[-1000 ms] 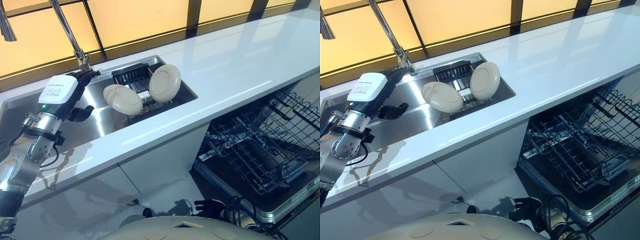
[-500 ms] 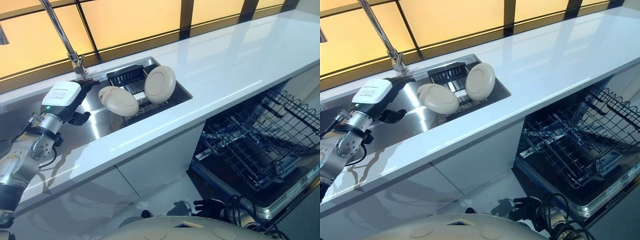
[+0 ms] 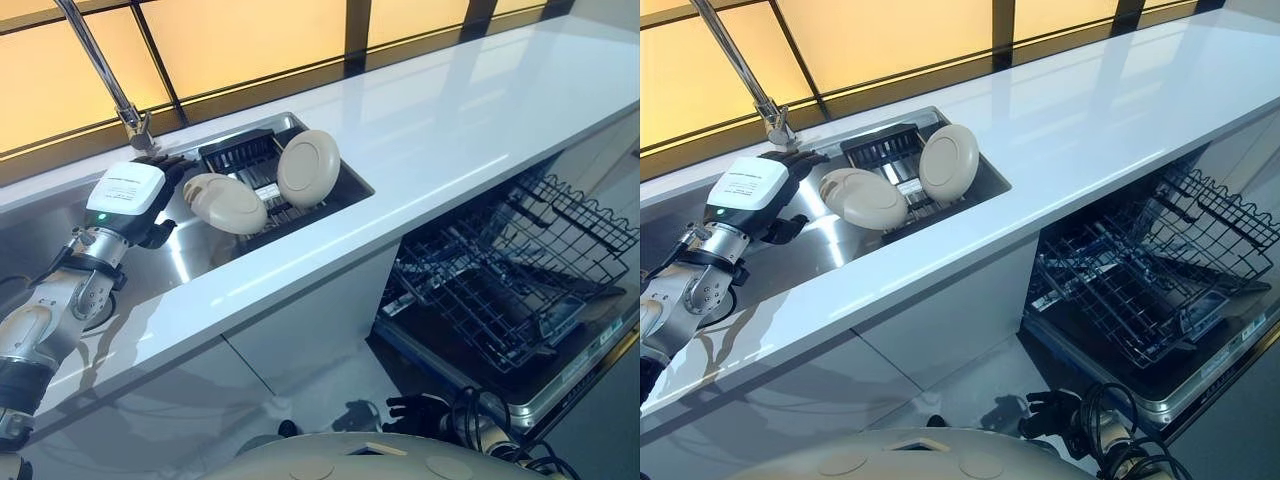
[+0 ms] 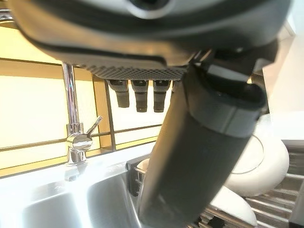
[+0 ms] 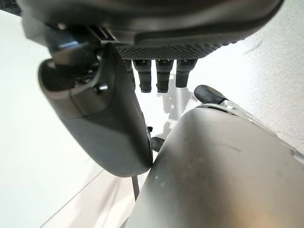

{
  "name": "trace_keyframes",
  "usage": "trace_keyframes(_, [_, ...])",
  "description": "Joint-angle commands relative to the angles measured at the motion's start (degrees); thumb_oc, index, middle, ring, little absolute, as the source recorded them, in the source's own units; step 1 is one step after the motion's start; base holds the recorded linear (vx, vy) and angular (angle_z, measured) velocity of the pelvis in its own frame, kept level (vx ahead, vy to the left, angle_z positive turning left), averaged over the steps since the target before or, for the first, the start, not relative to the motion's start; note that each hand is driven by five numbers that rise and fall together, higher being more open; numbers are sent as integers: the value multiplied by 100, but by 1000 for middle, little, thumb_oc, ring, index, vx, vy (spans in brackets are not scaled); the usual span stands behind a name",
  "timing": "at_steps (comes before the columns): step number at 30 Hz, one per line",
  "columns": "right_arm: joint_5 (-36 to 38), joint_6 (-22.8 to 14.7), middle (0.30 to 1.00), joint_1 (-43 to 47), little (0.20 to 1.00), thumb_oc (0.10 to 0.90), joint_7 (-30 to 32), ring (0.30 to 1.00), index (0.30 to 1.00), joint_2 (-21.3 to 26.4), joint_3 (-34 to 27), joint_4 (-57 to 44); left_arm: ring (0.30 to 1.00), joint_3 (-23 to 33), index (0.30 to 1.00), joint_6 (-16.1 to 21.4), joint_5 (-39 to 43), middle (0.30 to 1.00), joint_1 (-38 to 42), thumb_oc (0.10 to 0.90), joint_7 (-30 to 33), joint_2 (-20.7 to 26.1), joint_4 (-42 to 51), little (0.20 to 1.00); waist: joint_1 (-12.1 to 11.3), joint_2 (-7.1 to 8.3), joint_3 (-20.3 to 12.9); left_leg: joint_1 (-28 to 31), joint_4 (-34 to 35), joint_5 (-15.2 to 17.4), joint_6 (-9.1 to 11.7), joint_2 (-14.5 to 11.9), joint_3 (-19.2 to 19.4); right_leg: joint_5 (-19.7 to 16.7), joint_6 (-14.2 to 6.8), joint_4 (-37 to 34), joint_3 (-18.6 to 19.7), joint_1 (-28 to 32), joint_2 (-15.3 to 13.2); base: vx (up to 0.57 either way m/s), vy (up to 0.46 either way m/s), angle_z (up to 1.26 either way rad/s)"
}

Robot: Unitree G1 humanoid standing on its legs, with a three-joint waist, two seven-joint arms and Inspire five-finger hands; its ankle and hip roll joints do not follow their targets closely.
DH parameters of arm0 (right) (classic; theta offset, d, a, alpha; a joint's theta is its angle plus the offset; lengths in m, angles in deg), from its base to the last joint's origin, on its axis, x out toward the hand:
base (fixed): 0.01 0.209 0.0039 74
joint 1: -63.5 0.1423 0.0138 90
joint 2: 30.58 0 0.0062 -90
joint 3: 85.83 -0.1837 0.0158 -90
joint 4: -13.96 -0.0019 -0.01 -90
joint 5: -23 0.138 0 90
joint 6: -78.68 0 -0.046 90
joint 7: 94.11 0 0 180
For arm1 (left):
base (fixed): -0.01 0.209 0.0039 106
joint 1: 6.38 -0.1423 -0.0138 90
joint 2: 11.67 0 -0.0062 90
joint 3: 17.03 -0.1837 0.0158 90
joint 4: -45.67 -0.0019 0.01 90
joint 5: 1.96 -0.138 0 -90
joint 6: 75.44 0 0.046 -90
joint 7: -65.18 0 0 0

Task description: Pick up plates and place into dishwasher.

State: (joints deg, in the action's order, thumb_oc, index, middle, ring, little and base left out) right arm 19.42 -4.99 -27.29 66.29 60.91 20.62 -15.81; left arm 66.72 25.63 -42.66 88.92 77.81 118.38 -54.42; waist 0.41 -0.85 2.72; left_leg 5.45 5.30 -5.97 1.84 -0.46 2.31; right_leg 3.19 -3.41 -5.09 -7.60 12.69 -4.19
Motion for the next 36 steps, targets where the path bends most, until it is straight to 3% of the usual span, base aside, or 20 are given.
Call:
trace_keyframes(1, [-245, 55, 900, -27, 900, 800, -242, 900, 900, 326, 186, -25, 900, 172, 900, -300, -192, 900, 1260, 800, 282, 229, -207, 900, 86, -97, 2, 335, -42, 892, -277, 498, 16, -11, -46, 411, 56, -522, 470, 24, -6, -9])
trace_keyframes(23, [-260, 31, 900, 39, 900, 800, -237, 900, 900, 292, 198, 147, 900, -343, 900, -602, -356, 900, 1648, 800, 418, 80, -641, 900, 176, -103, 16, 350, -74, 914, -283, 493, 79, 8, -23, 414, 149, -512, 523, 12, -3, -3])
trace_keyframes(36, [-184, 129, 900, 118, 900, 800, -214, 900, 900, 288, 251, 120, 900, -1009, 900, -735, -754, 900, 2150, 800, -30, -37, -1034, 900, 305, -129, 26, 373, -109, 951, -309, 500, 127, 18, -27, 455, 268, -541, 546, 34, -7, -2])
